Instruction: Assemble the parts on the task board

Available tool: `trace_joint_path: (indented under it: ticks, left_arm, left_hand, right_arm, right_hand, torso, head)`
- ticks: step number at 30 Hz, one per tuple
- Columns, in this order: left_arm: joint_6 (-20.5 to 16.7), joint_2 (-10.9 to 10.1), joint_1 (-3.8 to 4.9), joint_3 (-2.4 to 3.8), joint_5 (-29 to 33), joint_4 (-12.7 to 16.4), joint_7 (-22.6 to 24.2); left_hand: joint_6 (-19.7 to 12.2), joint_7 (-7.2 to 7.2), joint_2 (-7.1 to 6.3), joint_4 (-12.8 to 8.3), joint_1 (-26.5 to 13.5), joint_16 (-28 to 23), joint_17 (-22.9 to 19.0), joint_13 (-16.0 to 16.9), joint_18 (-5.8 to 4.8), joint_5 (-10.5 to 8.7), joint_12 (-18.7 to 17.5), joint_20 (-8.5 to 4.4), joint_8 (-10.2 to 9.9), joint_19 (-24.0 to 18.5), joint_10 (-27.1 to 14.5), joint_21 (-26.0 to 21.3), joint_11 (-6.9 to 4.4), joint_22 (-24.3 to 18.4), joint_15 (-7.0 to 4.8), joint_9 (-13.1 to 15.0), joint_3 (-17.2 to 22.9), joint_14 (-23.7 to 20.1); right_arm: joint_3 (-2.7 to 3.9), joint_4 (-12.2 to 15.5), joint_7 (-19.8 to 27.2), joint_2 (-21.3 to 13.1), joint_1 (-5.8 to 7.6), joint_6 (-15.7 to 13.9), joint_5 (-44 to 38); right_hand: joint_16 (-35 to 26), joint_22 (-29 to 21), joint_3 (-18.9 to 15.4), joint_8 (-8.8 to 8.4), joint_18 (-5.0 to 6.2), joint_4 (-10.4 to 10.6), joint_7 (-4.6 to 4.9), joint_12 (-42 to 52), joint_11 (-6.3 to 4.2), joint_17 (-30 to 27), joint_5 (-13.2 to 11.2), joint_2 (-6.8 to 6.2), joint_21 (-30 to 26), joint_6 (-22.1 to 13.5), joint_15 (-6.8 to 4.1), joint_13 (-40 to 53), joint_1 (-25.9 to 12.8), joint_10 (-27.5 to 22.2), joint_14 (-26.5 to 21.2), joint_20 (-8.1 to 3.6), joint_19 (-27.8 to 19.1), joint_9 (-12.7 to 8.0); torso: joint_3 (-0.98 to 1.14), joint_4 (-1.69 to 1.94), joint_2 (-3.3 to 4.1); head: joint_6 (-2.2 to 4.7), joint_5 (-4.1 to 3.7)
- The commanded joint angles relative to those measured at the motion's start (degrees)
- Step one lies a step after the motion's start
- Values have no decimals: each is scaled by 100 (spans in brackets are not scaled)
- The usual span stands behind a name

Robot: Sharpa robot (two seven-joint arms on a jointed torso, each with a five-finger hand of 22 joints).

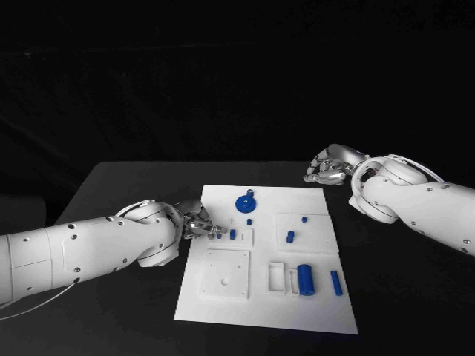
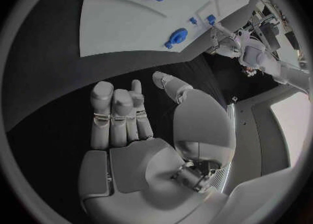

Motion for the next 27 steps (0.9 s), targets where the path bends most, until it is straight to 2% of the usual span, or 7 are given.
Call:
trace_joint_path:
  ticks: [1,6,12,15,17,20,27]
  left_arm:
    - [-101,-19,1,30,175,1,85]
    - [-409,-30,1,212,455,-9,256]
    - [-952,-20,7,412,1385,-89,1245]
    - [-1238,22,22,419,1791,-179,1930]
    - [-1228,58,31,422,1960,-240,2291]
    - [-1093,138,48,423,1838,-317,2576]
    - [-817,363,50,420,241,-480,3082]
  left_hand:
    - [-56,13,-67,26,-12,-35,-8,-8,11,-22,-35,-594,-2,-32,-14,-22,23,56,-9,-2,-51,-51]
    - [-244,62,-78,25,38,-210,-83,-97,10,-21,-205,-578,-109,-150,-124,-96,70,40,19,-51,-198,-178]
    - [-995,366,-1,-182,537,-876,-402,-379,-146,-11,-845,-412,-525,-649,-741,-518,350,-102,299,-269,-79,-702]
    - [-1272,541,252,-513,1052,-1253,-576,-548,-278,56,-1237,-291,-654,-967,-1087,-807,507,-201,495,-368,61,-1023]
    - [-1394,632,415,-907,1450,-1541,-705,-676,-392,373,-1539,-196,-708,-1191,-1269,-1031,639,-278,662,-457,101,-1218]
    - [-1542,774,631,-1519,1906,-1987,-895,-886,-514,477,-2035,-32,-804,-1452,-1503,-1325,810,-378,916,-620,150,-1447]
    - [-1703,929,646,-2117,2332,-2290,-931,-1474,-447,341,-3480,146,-1096,-1426,-1654,-1491,1148,-373,1097,-1011,267,-1357]
  right_arm:
    - [2,3,47,-1,-5,58,-19]
    - [2,-1,50,1,-8,55,-18]
    - [2,-11,58,7,-11,50,2]
    - [2,-20,64,9,-12,34,17]
    - [2,-29,72,7,-12,31,25]
    - [2,-52,84,11,-12,22,35]
    - [2,-64,111,27,-12,24,51]
  right_hand:
    - [-32,73,-30,-22,476,-1,41,25,5,6,35,-3,-28,11,-28,-7,-69,-53,-8,-11,-24,5]
    - [-32,73,-30,-22,475,-1,41,25,5,7,36,-2,-29,11,-27,-7,-70,-53,-8,-11,-24,6]
    - [-33,74,-31,-23,476,-1,41,26,5,7,37,-2,-29,10,-27,-8,-71,-53,-8,-11,-23,6]
    - [-33,74,-31,-23,476,-1,42,26,6,7,38,-2,-29,9,-27,-8,-71,-53,-8,-11,-23,6]
    - [-34,74,-31,-34,476,-6,45,26,8,8,41,-4,-30,-11,-26,-9,-68,-53,-8,-11,-23,2]
    - [-35,74,-30,-39,476,-8,47,26,9,8,42,-3,-31,-19,-25,-9,-67,-54,-8,-11,-23,0]
    - [-36,74,-28,-44,476,-10,49,26,11,9,44,0,-32,-27,-23,-10,-64,-55,-8,-12,-23,-1]
  torso:
    - [5,0,-1]
    - [4,-3,-1]
    - [7,-4,-1]
    - [8,-9,-1]
    - [7,-9,1]
    - [7,-7,3]
    - [8,-9,3]
  head:
    - [1,5]
    - [15,-4]
    - [46,-16]
    - [55,-19]
    - [67,-33]
    - [84,-45]
    - [128,-69]
